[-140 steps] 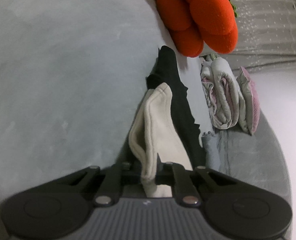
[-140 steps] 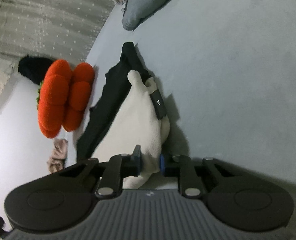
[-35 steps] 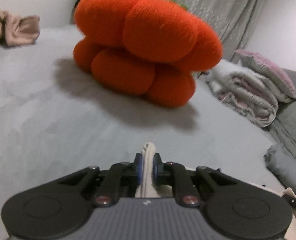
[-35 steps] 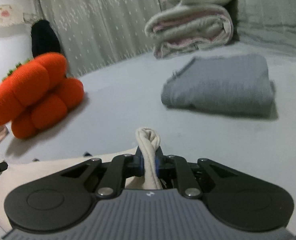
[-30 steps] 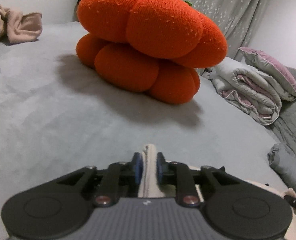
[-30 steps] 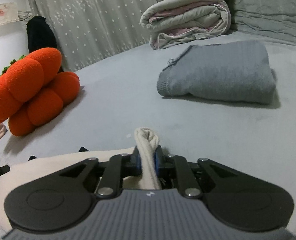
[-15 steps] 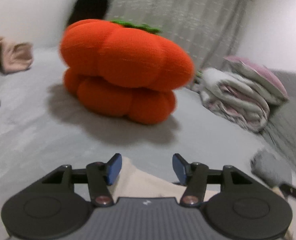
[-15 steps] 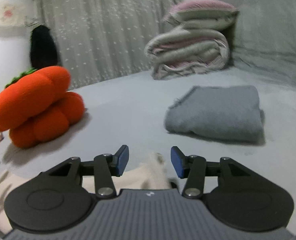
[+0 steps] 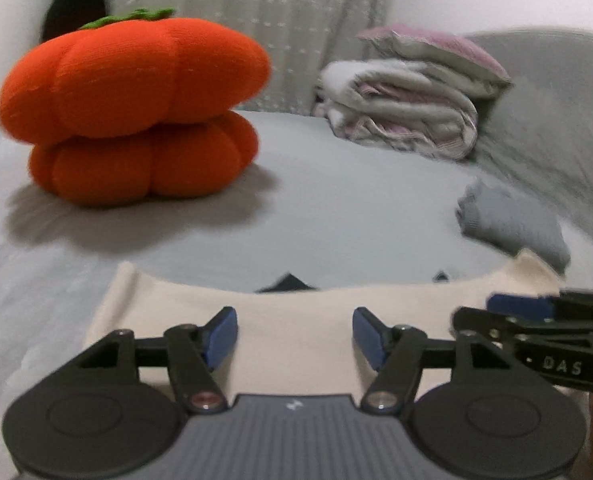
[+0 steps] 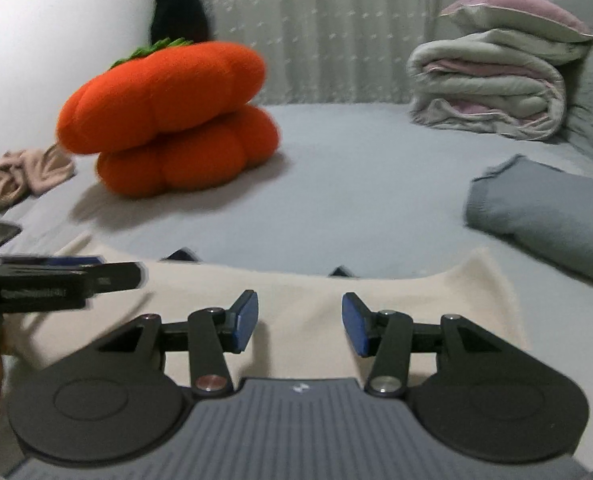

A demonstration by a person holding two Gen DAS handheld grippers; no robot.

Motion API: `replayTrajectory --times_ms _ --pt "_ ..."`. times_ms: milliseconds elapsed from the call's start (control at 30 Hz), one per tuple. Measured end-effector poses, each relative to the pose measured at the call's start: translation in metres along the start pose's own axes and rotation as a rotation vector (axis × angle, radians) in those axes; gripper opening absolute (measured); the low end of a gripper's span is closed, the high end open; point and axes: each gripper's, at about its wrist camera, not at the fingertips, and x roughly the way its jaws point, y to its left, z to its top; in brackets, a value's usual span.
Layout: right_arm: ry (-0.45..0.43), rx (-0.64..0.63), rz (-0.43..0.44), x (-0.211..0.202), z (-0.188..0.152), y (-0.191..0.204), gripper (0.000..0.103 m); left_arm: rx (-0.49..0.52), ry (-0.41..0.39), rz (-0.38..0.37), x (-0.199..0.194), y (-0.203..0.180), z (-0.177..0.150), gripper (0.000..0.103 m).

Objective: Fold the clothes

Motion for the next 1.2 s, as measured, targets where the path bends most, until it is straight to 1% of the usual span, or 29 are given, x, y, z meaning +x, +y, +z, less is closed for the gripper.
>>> replayTrajectory --times_ms 67,167,267,333,367,400,500,567,600,633,833,933,1200 --pt "0.011 -0.028 -0.007 0.003 -0.006 0.004 0.051 0.016 0.004 0.004 0.004 0.002 -0.003 0.066" --pt "0.014 -0.019 -0.021 0.003 -0.010 -0.007 0.051 -0.008 -0.001 0.007 0.003 0.014 -0.003 0.066" --pt "0.012 0.038 -0.040 0.003 -0.009 -0.025 0.051 -0.042 -0.012 0.022 0.000 0.031 -0.002 0.065" --pt "0.009 0.080 -0.055 0.003 -0.008 -0.039 0.050 -0.072 -0.021 0.011 -0.002 0.043 -0.002 0.060" --pt "0.008 0.101 -0.054 0.003 -0.009 -0.045 0.047 -0.083 -0.026 0.011 -0.003 0.046 -0.001 0.057" --pt "0.006 0.123 -0.046 0.002 -0.009 -0.051 0.045 -0.094 -0.033 0.012 -0.004 0.049 -0.001 0.057" --pt "-0.006 0.167 -0.036 0.000 -0.009 -0.063 0.043 -0.118 -0.051 0.005 -0.007 0.054 0.000 0.057" --pt "-0.017 0.172 -0.043 -0.003 -0.006 -0.064 0.044 -0.127 -0.062 0.004 -0.008 0.056 0.000 0.057" --pt "-0.021 0.172 -0.057 -0.004 -0.005 -0.064 0.046 -0.128 -0.070 0.007 -0.009 0.055 0.001 0.057" --pt "-0.025 0.171 -0.068 -0.005 -0.005 -0.065 0.046 -0.130 -0.075 0.008 -0.009 0.055 0.001 0.057" --pt "-0.019 0.178 -0.065 -0.004 -0.009 -0.068 0.044 -0.164 -0.076 0.002 -0.008 0.062 -0.002 0.055" --pt "-0.020 0.182 -0.069 -0.005 -0.007 -0.069 0.044 -0.167 -0.080 0.010 -0.008 0.063 -0.002 0.054" --pt "-0.013 0.188 -0.066 -0.006 -0.010 -0.070 0.043 -0.215 -0.082 0.020 -0.006 0.071 -0.004 0.051"
